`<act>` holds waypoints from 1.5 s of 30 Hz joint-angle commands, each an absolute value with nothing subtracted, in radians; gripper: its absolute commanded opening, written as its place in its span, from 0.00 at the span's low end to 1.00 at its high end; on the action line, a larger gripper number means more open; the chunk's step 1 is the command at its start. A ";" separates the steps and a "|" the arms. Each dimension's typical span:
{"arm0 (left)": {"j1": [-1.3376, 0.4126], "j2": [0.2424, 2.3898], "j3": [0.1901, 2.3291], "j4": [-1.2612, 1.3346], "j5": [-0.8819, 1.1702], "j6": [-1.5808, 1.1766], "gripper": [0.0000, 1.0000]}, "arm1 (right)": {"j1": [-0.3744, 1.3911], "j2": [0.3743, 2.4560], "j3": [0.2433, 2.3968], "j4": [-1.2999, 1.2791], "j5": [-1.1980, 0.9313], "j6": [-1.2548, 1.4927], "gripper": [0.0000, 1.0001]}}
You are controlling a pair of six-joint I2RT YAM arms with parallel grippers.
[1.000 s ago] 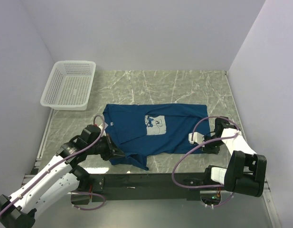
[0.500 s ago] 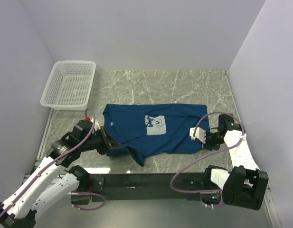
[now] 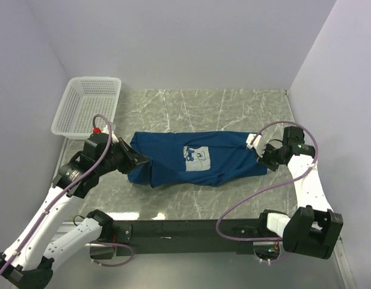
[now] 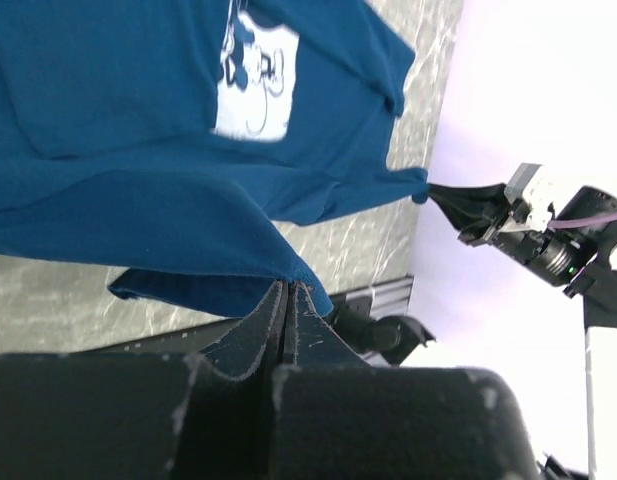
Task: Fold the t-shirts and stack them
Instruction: Fold the tshirt
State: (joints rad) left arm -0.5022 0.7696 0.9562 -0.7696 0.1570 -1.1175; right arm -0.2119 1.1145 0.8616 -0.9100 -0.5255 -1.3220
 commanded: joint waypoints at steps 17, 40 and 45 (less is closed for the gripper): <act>-0.295 0.709 0.933 -0.881 0.210 -1.028 0.00 | -0.345 1.149 0.887 -0.838 -0.523 -1.307 0.00; -0.187 0.784 0.980 -0.792 0.261 -1.011 0.00 | -0.335 1.256 0.913 -0.784 -0.591 -1.238 0.00; -0.160 0.813 0.994 -0.778 0.267 -0.997 0.00 | -0.276 1.307 0.928 -0.767 -0.585 -1.226 0.00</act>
